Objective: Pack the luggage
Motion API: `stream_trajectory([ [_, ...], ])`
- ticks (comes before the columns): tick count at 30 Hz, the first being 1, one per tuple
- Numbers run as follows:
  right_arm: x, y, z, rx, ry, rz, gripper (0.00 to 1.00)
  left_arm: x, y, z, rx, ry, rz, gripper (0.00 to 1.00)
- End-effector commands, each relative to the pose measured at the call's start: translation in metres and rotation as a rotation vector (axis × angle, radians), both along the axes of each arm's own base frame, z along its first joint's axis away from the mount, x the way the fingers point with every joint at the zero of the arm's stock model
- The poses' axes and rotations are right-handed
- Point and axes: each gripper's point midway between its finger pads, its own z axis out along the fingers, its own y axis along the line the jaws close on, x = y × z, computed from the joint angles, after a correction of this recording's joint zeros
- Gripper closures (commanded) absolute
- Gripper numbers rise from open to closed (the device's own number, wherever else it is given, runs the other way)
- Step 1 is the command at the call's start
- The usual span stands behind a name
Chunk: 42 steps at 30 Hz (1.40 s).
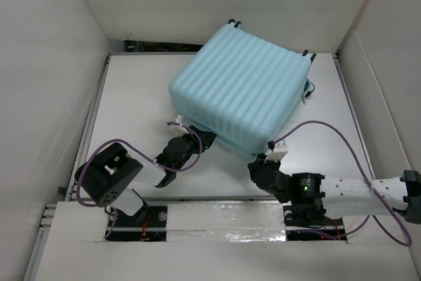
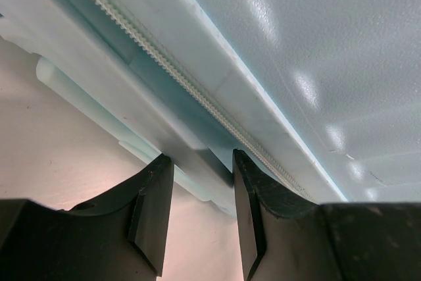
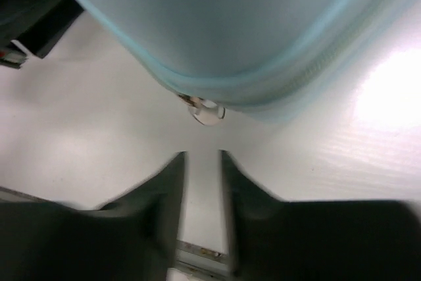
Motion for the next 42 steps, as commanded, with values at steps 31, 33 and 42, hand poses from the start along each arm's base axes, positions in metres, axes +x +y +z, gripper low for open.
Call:
stream_trajectory([
  [31, 0.25, -0.151, 0.048, 0.164, -0.063, -0.092, 1.0, -0.047, -0.066, 0.068, -0.098, -0.257, -0.265, 1.0],
  [33, 0.262, -0.135, 0.061, 0.181, -0.093, -0.033, 1.0, -0.053, -0.071, 0.068, -0.093, -0.262, -0.268, 1.0],
  [42, 0.286, -0.058, 0.076, 0.199, -0.121, 0.196, 1.0, -0.099, -0.105, 0.063, -0.097, -0.247, -0.373, 1.0],
])
